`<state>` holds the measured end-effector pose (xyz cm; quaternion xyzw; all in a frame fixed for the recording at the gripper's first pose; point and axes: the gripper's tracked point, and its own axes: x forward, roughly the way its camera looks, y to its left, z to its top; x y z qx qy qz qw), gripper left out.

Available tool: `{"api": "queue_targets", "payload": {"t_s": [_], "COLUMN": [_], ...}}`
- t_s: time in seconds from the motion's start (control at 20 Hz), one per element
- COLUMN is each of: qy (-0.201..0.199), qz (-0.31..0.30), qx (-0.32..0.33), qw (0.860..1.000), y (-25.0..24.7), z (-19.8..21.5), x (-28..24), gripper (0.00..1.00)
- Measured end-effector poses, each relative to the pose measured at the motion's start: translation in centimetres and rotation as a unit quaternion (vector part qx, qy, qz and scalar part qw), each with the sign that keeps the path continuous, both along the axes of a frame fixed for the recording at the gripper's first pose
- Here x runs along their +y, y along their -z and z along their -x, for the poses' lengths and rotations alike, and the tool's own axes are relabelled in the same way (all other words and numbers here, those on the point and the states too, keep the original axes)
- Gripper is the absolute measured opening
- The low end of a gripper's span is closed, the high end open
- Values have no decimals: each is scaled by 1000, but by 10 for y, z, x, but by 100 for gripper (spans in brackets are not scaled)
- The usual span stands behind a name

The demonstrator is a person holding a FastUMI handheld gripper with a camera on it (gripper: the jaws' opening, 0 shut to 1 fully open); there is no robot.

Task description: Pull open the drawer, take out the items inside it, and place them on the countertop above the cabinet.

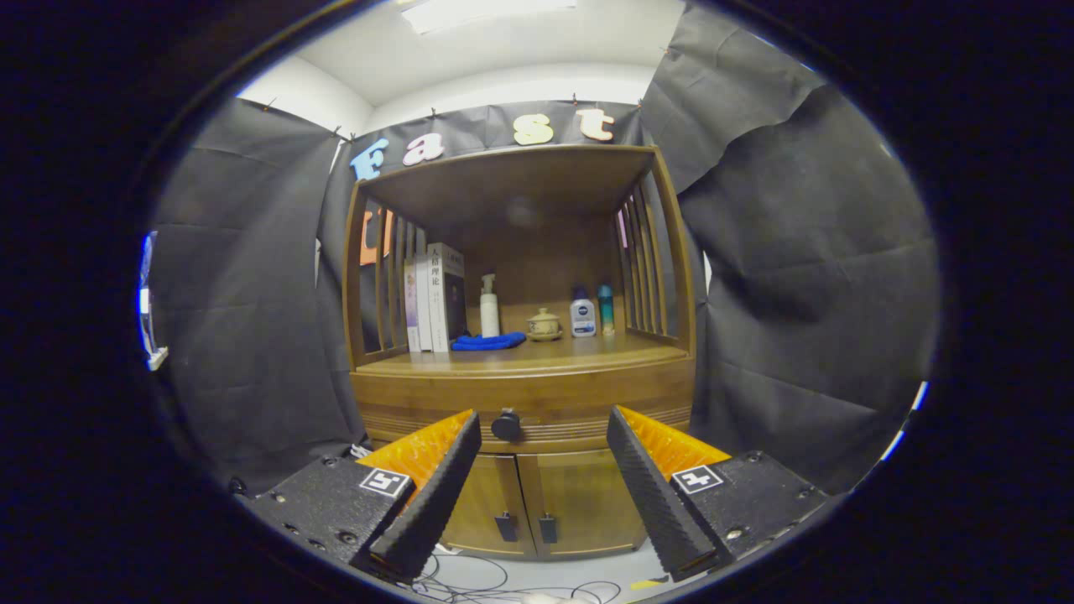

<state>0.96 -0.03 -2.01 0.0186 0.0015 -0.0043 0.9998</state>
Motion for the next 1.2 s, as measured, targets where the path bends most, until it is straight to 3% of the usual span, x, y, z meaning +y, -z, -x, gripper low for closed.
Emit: {"api": "queue_targets", "payload": {"t_s": [0.5, 0.8, 1.05, 1.2], "qy": [-8, 23, 34, 41], "qz": [27, 41, 57, 60], "qx": [63, 82, 91, 107], "qw": [998, 995, 994, 992], "y": [62, 79, 90, 98], "z": [-93, -165, -196, -203], "x": [40, 36, 31, 32], "gripper": [99, 99, 86, 72]}}
